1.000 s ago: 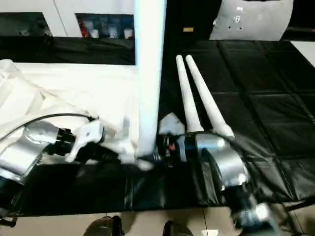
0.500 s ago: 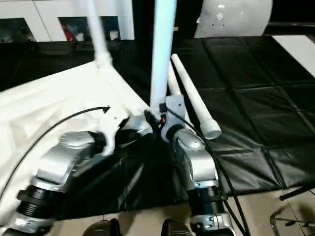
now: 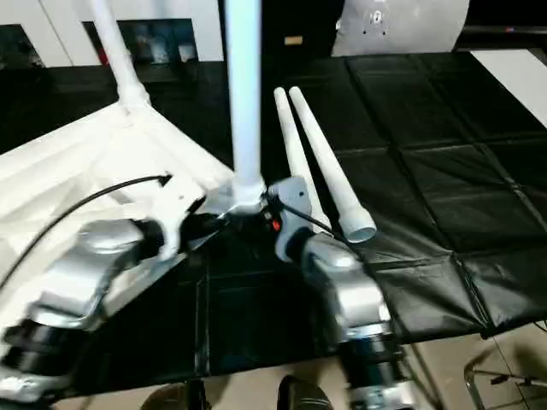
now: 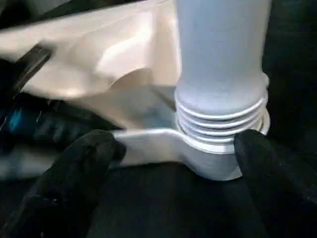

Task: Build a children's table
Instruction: Rotate leg to tighten

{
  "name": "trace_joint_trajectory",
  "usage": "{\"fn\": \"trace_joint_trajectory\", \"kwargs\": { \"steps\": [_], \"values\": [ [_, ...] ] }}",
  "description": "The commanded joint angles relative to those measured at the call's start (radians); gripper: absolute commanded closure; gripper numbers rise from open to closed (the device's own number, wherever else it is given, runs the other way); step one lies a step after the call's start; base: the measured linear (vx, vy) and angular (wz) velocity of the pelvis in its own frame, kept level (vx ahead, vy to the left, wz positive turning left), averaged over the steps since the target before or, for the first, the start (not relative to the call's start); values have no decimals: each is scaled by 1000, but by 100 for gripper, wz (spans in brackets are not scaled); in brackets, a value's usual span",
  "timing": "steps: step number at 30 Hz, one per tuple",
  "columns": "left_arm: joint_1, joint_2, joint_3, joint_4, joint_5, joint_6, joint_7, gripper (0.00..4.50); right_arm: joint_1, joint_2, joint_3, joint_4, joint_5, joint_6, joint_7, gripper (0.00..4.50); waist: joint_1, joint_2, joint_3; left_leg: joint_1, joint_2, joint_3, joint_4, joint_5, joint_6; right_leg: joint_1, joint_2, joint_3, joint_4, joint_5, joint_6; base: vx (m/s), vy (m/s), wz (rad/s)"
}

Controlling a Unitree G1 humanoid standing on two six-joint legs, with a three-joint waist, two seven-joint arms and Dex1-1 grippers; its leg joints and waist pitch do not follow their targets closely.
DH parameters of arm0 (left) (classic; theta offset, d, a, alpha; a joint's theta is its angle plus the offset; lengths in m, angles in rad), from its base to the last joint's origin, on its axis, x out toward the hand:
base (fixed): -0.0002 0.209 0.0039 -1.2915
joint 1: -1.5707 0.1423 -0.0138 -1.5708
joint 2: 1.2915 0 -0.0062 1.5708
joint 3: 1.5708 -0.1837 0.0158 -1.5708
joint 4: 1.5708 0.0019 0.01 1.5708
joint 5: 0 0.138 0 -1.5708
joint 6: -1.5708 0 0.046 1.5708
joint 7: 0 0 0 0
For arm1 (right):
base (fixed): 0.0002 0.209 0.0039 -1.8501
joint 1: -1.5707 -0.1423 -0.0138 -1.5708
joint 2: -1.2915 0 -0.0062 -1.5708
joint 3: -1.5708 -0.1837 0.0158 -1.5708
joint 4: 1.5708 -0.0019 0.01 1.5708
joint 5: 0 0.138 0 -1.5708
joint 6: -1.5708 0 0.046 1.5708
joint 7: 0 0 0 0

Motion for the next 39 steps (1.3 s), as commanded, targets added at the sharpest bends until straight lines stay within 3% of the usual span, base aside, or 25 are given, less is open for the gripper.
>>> {"fn": "trace_joint_trajectory", "kwargs": {
  "steps": [1,5,14,19,27,39],
  "values": [
    [8,26,-57,-9,-42,-52,-103,450,-14,-29,24,-22,20,-25,76,7,9,9,-68,20,59,-23,-49,-55,118,65,-87,53,-45,57,-280,0,0,0],
    [12,152,-80,26,-69,-165,-288,450,-38,-178,69,-35,43,-57,287,7,25,6,-68,26,59,-20,-48,-91,107,62,-89,55,-49,-19,-268,0,0,0],
    [-5,256,-119,96,-125,-324,-525,450,-108,-271,147,39,21,-172,478,7,51,4,-74,31,62,-17,-45,-127,74,52,-94,57,-46,-91,-265,0,0,0],
    [-26,263,-133,131,-117,-361,-560,450,-125,-274,177,82,24,-212,542,22,51,4,-76,25,63,-20,-44,-133,70,56,-96,55,-44,-100,-268,0,0,0],
    [-38,263,-145,172,-118,-409,-584,450,-125,-279,204,106,49,-229,608,87,53,-4,-77,23,63,-21,-43,-135,68,57,-97,55,-45,-133,-255,0,0,0],
    [-40,267,-147,195,-115,-433,-594,450,-117,-291,214,124,52,-219,641,182,59,1,-79,23,63,-21,-41,-129,71,56,-96,54,-43,-130,-258,0,0,0]
  ]
}}
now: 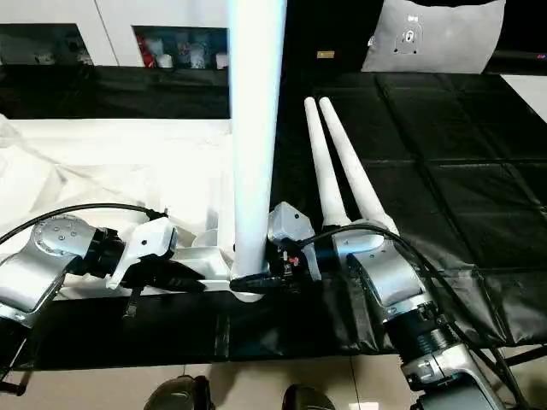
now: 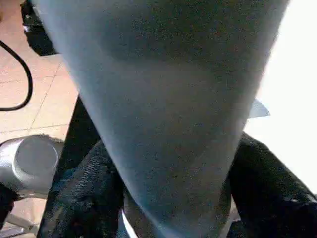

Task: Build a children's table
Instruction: Rotate leg to tighten

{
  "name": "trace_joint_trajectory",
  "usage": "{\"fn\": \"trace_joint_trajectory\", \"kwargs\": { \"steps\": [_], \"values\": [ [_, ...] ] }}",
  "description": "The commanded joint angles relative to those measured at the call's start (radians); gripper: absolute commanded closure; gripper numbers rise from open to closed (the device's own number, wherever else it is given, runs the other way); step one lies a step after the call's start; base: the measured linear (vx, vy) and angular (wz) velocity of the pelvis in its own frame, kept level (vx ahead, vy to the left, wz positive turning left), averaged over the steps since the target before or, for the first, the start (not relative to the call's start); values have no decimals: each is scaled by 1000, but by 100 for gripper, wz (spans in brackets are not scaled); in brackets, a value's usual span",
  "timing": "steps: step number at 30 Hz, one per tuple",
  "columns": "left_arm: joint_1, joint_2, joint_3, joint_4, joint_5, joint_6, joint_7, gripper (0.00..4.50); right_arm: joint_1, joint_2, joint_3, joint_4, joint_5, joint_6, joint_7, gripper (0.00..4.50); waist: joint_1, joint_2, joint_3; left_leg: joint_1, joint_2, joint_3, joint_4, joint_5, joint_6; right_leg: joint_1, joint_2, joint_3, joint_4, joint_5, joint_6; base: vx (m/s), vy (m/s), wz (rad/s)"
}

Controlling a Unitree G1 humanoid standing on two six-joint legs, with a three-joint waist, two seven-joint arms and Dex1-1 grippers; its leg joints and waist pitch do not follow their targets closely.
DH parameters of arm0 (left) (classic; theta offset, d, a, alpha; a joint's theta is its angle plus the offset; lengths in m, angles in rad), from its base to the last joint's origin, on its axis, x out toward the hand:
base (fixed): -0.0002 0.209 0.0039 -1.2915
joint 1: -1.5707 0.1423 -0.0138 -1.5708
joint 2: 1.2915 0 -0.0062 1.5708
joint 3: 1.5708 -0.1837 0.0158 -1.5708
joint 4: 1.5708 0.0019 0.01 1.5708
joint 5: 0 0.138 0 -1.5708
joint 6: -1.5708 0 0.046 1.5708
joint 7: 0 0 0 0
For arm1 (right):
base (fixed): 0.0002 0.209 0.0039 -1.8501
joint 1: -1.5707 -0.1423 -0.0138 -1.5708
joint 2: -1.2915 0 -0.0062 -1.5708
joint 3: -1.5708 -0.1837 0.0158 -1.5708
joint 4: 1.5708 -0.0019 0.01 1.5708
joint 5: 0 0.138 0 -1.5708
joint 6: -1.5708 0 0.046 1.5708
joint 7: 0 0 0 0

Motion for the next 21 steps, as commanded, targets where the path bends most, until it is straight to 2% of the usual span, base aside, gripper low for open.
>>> {"fn": "trace_joint_trajectory", "kwargs": {
  "steps": [1,8,10,13,15,16,17,18,19,20,21],
  "values": [
    [-9,1,-24,4,-10,-12,-23,450,5,-16,24,5,-11,0,34,188,-4,5,-78,23,63,-21,-66,-128,72,50,-90,54,-62,-131,-255,0,0,0],
    [-8,-2,-22,9,-7,-10,-17,450,17,-17,36,-5,-4,9,36,200,-3,4,-78,23,63,-21,-65,-119,75,51,-89,53,-59,-104,-261,0,0,0],
    [-6,-9,-16,7,-9,4,2,450,32,-14,35,-21,4,27,28,201,-2,5,-78,23,63,-21,-65,-118,77,51,-89,53,-59,-103,-261,0,0,0],
    [0,-35,5,-6,-10,52,68,450,62,9,21,-63,23,94,-30,201,2,7,-77,25,64,-20,-66,-129,72,49,-88,54,-61,-120,-258,0,0,0],
    [2,-71,30,-23,-7,124,154,450,82,48,6,-82,13,142,-127,201,3,5,-72,25,65,-22,-70,-155,61,49,-90,54,-67,-161,-254,0,0,0],
    [1,-99,49,-33,-14,160,204,450,92,73,0,-91,7,163,-178,204,1,8,-68,26,64,-24,-74,-184,43,46,-91,54,-71,-209,-248,0,0,0],
    [-2,-130,69,-44,-24,200,250,450,101,103,-8,-99,4,190,-232,204,-2,5,-62,29,64,-25,-79,-233,19,47,-94,56,-79,-293,-233,0,0,0],
    [-5,-163,86,-56,-31,242,299,450,108,143,-21,-107,7,224,-294,206,-3,5,-59,31,62,-27,-80,-262,9,46,-96,55,-86,-353,-220,0,0,0],
    [-5,-163,86,-56,-31,242,299,450,108,143,-21,-107,7,224,-294,206,-7,4,-56,34,61,-32,-84,-299,-8,45,-100,55,-95,-448,-191,0,0,0],
    [-12,-225,114,-70,-29,303,393,450,117,218,-45,-116,23,276,-393,207,-14,4,-57,36,63,-35,-88,-310,-23,43,-100,57,-98,-473,-176,0,0,0],
    [-16,-261,129,-74,-24,330,446,450,119,256,-55,-112,21,294,-447,207,-20,0,-59,34,60,-39,-88,-314,-26,46,-101,54,-100,-484,-162,0,0,0]
  ]
}}
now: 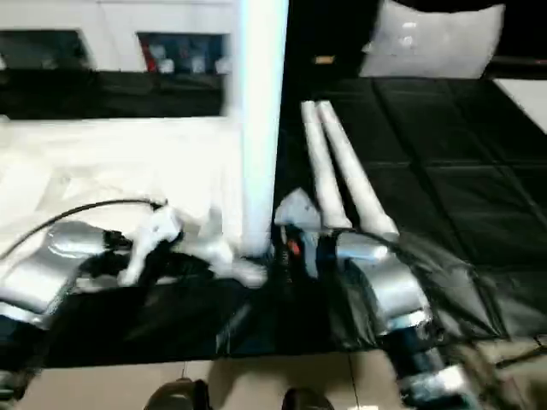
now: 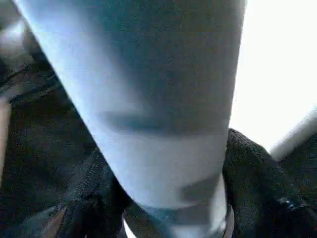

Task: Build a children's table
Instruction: Rotate leg to tighten

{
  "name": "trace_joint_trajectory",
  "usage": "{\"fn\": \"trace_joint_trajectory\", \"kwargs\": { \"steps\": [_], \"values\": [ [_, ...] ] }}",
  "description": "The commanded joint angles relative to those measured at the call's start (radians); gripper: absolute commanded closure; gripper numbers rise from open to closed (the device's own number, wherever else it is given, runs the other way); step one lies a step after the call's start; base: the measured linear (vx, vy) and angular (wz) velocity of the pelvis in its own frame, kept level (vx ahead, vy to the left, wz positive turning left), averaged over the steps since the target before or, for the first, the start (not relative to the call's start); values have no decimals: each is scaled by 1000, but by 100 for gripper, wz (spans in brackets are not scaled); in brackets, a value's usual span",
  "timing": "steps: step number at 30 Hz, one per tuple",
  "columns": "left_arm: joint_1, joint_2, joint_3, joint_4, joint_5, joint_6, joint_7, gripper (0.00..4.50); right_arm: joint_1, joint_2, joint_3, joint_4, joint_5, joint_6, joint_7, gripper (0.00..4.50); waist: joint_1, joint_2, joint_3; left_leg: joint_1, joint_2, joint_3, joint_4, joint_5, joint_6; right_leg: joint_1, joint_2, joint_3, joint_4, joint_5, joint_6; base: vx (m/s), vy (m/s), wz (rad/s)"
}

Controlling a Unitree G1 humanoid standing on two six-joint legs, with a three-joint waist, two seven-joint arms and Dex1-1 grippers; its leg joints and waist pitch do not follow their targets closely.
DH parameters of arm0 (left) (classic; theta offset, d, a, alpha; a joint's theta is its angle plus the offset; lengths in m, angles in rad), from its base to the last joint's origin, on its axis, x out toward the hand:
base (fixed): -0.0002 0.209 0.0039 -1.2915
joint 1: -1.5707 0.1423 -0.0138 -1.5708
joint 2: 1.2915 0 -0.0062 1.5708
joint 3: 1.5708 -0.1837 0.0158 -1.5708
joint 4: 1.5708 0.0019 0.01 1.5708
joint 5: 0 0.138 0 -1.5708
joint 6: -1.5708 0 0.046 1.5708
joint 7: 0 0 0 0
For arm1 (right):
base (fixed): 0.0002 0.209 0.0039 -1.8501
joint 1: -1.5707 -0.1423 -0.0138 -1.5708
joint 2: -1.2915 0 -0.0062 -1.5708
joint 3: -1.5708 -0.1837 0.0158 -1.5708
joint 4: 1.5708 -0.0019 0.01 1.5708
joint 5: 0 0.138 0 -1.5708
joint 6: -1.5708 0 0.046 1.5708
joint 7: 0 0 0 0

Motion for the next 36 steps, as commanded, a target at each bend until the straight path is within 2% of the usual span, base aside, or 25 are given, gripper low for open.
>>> {"fn": "trace_joint_trajectory", "kwargs": {
  "steps": [1,4,6,7,8,9,12,13,14,15,16,17,19,22,23,24,25,27,29,31,32,33,34,35,36],
  "values": [
    [-36,-104,48,-39,-24,58,183,450,26,108,95,-18,31,67,-43,207,-6,0,-58,15,61,-39,-89,-308,-26,34,-100,53,-95,-472,-164,0,0,0],
    [-61,-225,95,-48,-3,137,359,450,22,219,68,12,3,115,-212,207,-17,-3,-57,18,57,-36,-86,-295,-19,25,-97,56,-100,-460,-160,0,0,0],
    [-77,-284,121,-50,9,164,445,450,6,284,44,48,-16,127,-317,207,-23,-5,-58,14,51,-36,-85,-276,-8,27,-97,56,-104,-476,-147,0,0,0],
    [-87,-313,135,-45,20,169,496,450,-7,316,33,71,-26,125,-369,207,-24,0,-61,14,52,-34,-82,-256,-3,26,-96,58,-102,-451,-144,0,0,0],
    [-107,-355,152,-30,34,171,566,450,-36,369,7,120,-38,118,-461,207,-29,0,-62,11,52,-34,-83,-244,-3,26,-93,58,-101,-422,-151,0,0,0],
    [-113,-366,156,-26,38,171,585,450,-46,385,-2,135,-42,115,-489,207,-30,-1,-63,11,51,-33,-83,-238,-3,26,-91,57,-99,-410,-152,0,0,0],
    [-122,-380,154,-29,56,171,611,450,-61,409,-20,158,-42,86,-517,207,-30,-1,-70,4,50,-30,-80,-194,16,33,-86,56,-89,-281,-154,0,0,0],
    [-123,-382,148,-36,61,175,611,450,-64,411,-23,161,-45,72,-520,176,-32,0,-73,0,48,-30,-79,-175,27,38,-86,56,-83,-223,-161,0,0,0],
    [-120,-375,137,-42,63,175,598,450,-65,409,-27,162,-50,61,-524,176,-36,-1,-73,-4,46,-31,-79,-167,35,43,-85,53,-82,-204,-162,0,0,0],
    [-114,-367,124,-52,68,180,581,450,-65,412,-36,161,-59,53,-535,162,-42,3,-89,-6,47,-32,-68,-83,61,50,-89,53,-68,-60,-198,0,0,0],
    [-104,-345,99,-63,78,173,550,450,-64,405,-39,160,-70,40,-536,162,-42,3,-89,-6,47,-32,-68,-83,61,50,-89,53,-68,-60,-198,51,-28,3],
    [-89,-313,67,-76,84,161,504,450,-62,393,-43,157,-79,28,-529,156,-35,2,-100,-8,45,-28,-53,61,117,47,-77,51,-37,189,-237,51,-17,6],
    [-67,-290,56,-95,72,174,474,450,-61,377,-56,148,-81,15,-515,131,-33,5,-95,-10,46,-25,-51,91,154,45,-78,45,-31,265,-271,25,-9,3],
    [-52,-246,44,-103,62,160,432,450,-48,328,-49,108,-71,-6,-462,107,-26,7,-92,-6,52,-25,-52,60,163,46,-81,42,-35,218,-287,0,0,0],
    [-48,-228,44,-103,59,151,414,450,-42,299,-43,87,-69,-15,-433,107,-22,10,-89,-3,57,-24,-55,28,148,44,-83,43,-39,160,-283,0,0,0],
    [-46,-216,44,-101,55,145,405,450,-39,276,-39,72,-70,-22,-412,93,-21,7,-87,-3,57,-26,-57,15,141,46,-82,41,-42,138,-280,0,0,0],
    [-45,-213,44,-101,55,143,403,450,-38,272,-39,69,-69,-23,-408,84,-20,9,-85,-1,59,-26,-60,-14,124,45,-84,42,-45,92,-274,0,0,0],
    [-37,-161,40,-89,53,117,355,450,-22,187,-34,8,-41,-25,-317,71,-17,10,-80,4,61,-26,-64,-76,93,43,-85,43,-56,7,-256,0,0,0],
    [-31,-124,32,-84,53,98,318,450,-11,135,-26,-30,-33,-19,-249,51,-15,9,-78,3,62,-28,-69,-131,58,45,-86,44,-61,-68,-234,0,0,0],
    [-28,-108,31,-82,50,90,298,450,-4,107,-18,-52,-29,-16,-210,30,-15,7,-78,1,60,-29,-70,-140,49,45,-89,45,-66,-103,-222,0,0,0],
    [-24,-68,17,-72,53,56,250,450,13,46,3,-96,-23,-13,-138,30,-15,6,-76,3,60,-28,-71,-151,44,40,-88,46,-70,-135,-215,0,0,0],
    [-22,-48,10,-67,53,40,224,450,22,14,14,-118,-21,-12,-102,24,-11,5,-76,4,60,-29,-72,-171,42,42,-88,46,-74,-178,-197,0,0,0],
    [-22,-48,10,-67,53,40,224,450,22,14,14,-118,-21,-12,-102,5,-10,6,-73,4,61,-29,-74,-179,41,39,-89,48,-76,-194,-192,0,0,0],
    [-23,-30,-1,-52,60,3,202,450,27,-6,13,-132,-20,-5,-91,5,-7,4,-72,7,61,-29,-76,-195,35,37,-90,48,-82,-235,-184,0,0,0],
    [-24,-15,-11,-40,66,-31,181,450,30,-17,8,-141,-20,-4,-88,5,-4,5,-72,10,60,-29,-76,-209,28,34,-92,50,-85,-270,-177,0,0,0]
  ]
}}
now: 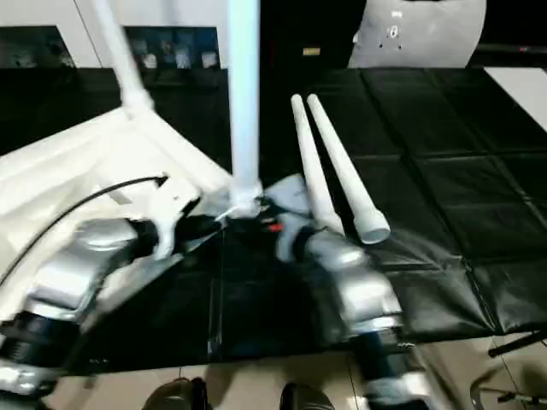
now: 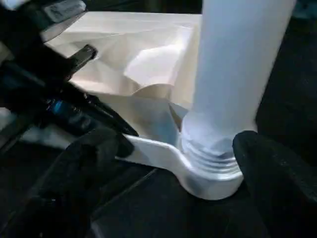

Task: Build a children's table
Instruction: Rotate leg to tighten

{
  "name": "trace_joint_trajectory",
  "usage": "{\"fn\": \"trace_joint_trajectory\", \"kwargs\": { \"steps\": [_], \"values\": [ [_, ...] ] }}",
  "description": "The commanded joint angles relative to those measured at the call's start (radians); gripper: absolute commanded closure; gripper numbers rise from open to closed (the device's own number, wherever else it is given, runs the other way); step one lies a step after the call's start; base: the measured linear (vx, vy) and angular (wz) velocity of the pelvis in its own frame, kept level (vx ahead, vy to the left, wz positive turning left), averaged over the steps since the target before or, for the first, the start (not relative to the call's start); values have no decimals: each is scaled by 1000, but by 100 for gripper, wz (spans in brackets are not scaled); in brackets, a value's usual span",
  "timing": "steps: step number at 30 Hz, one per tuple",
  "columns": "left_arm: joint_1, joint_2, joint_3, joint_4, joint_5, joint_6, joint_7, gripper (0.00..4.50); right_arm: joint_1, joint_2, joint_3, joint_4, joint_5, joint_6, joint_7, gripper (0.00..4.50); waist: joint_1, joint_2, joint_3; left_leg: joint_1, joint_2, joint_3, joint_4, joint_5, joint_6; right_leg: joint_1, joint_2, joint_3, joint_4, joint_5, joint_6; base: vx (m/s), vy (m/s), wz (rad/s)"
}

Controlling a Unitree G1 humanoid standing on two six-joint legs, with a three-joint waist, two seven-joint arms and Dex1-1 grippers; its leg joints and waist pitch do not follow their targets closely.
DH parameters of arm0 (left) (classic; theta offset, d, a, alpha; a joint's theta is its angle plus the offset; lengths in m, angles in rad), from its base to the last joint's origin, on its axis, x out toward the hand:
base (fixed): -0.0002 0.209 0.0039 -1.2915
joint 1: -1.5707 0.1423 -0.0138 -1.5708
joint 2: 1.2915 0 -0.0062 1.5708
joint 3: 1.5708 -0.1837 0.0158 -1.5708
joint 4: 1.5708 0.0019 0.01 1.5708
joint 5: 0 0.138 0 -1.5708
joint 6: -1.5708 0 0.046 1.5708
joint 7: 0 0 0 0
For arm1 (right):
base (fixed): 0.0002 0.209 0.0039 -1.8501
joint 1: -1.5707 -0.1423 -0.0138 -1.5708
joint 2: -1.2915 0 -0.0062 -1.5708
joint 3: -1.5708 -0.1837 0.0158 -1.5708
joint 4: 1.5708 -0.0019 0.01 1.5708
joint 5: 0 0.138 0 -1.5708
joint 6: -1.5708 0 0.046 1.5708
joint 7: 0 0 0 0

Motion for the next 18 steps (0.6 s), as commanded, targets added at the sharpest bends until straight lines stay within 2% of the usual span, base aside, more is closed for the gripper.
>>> {"fn": "trace_joint_trajectory", "kwargs": {
  "steps": [1,3,7,8,10,13,14,16,18],
  "values": [
    [-10,10,-26,-1,5,-65,-49,450,8,-8,1,-27,8,11,18,5,0,5,-69,26,59,-22,-76,-207,25,45,-92,61,-82,-277,-173,0,0,0],
    [-16,24,-40,24,12,-145,-74,450,17,-25,-16,-49,11,7,2,5,5,4,-72,26,58,-21,-75,-191,24,43,-90,61,-81,-252,-175,0,0,0],
    [-27,12,-33,41,9,-156,-43,450,22,-30,-33,-62,12,-13,-25,5,8,6,-80,24,59,-21,-71,-155,23,47,-90,58,-67,-160,-201,0,0,0],
    [-31,-12,-6,39,-20,-140,-26,450,23,-23,-68,-87,53,21,-31,5,9,5,-82,22,58,-20,-69,-137,29,50,-90,58,-64,-129,-208,0,0,0],
    [-24,-30,21,13,-54,-116,-22,406,26,-24,-94,-115,87,53,-28,0,9,1,-85,19,58,-20,-66,-109,46,54,-90,57,-58,-88,-218,0,0,0],
    [-10,-37,45,-10,-100,-97,-37,374,26,-20,-116,-133,112,69,-38,0,10,0,-86,15,57,-20,-64,-97,56,57,-93,55,-57,-80,-232,0,0,0],
    [-2,-35,54,-20,-110,-101,-35,374,28,-9,-129,-145,144,88,-38,0,9,-1,-85,15,55,-19,-64,-105,57,56,-91,55,-59,-93,-233,0,0,0],
    [4,-34,60,-28,-116,-105,-31,347,30,-1,-137,-154,168,102,-38,0,7,-2,-83,14,55,-19,-65,-121,59,56,-92,55,-64,-129,-223,0,0,0],
    [16,-24,77,-57,-129,-86,-30,342,34,12,-145,-168,195,109,-39,0,5,-1,-84,15,56,-20,-66,-130,51,55,-91,54,-65,-158,-213,0,0,0]
  ]
}}
